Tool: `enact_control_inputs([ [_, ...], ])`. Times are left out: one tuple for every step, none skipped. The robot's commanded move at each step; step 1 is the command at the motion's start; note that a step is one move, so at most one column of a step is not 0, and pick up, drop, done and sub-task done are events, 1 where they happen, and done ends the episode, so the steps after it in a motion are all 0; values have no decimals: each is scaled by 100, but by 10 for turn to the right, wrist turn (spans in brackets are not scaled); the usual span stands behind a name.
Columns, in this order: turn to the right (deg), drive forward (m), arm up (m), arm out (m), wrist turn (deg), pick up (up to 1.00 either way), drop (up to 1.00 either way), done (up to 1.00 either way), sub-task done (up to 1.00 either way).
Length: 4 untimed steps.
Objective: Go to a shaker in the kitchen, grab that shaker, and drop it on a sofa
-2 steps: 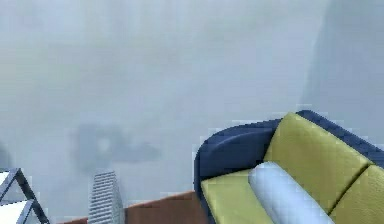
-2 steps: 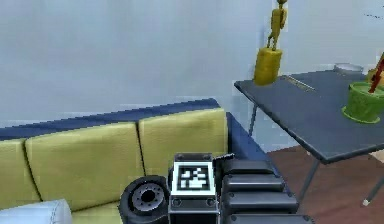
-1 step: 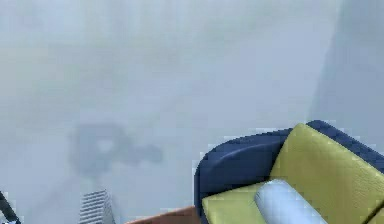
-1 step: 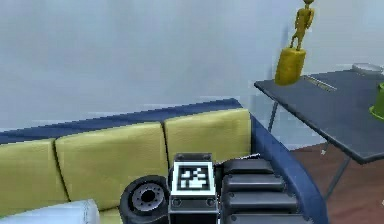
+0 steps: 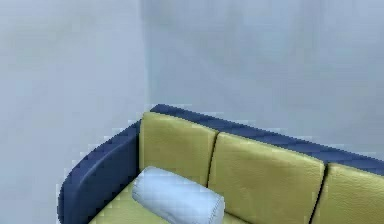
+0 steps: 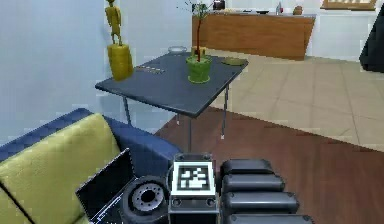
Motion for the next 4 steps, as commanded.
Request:
enact_control_inputs([
  [120,0,0,0,0,0,0,0,0],
  [-450,0,0,0,0,0,0,0,0],
  [-30,0,0,0,0,0,0,0,0],
  [0,0,0,40,0,0,0,0,0],
])
